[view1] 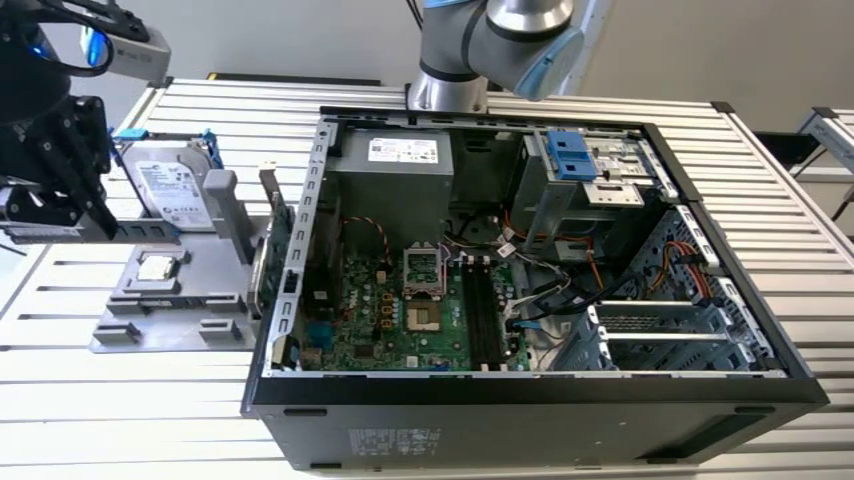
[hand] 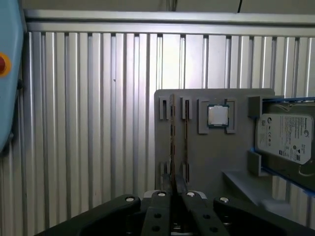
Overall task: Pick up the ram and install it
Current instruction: 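Pick up the ram and move it above insertion slot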
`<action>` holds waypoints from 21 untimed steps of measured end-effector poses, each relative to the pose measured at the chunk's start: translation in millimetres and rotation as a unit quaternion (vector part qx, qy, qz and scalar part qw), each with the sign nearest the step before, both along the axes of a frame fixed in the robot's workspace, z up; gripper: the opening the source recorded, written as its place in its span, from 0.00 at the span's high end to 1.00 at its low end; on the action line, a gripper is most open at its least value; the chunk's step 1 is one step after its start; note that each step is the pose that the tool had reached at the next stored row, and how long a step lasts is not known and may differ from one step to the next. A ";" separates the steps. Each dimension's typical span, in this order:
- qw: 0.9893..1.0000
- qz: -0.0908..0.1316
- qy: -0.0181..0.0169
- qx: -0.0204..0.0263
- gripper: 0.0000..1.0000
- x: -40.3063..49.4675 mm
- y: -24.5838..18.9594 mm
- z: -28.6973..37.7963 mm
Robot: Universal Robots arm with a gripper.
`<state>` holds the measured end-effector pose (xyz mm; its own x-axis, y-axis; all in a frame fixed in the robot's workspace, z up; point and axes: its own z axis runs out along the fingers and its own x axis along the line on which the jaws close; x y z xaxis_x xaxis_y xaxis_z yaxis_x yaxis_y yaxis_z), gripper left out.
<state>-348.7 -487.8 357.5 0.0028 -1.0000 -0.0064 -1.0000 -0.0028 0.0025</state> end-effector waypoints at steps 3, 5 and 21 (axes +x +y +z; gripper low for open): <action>1.000 0.000 0.000 0.000 1.00 0.0 0.0 2.9; 1.000 0.000 0.000 0.000 1.00 0.0 0.0 4.5; 1.000 0.000 0.000 0.000 1.00 0.0 0.0 16.3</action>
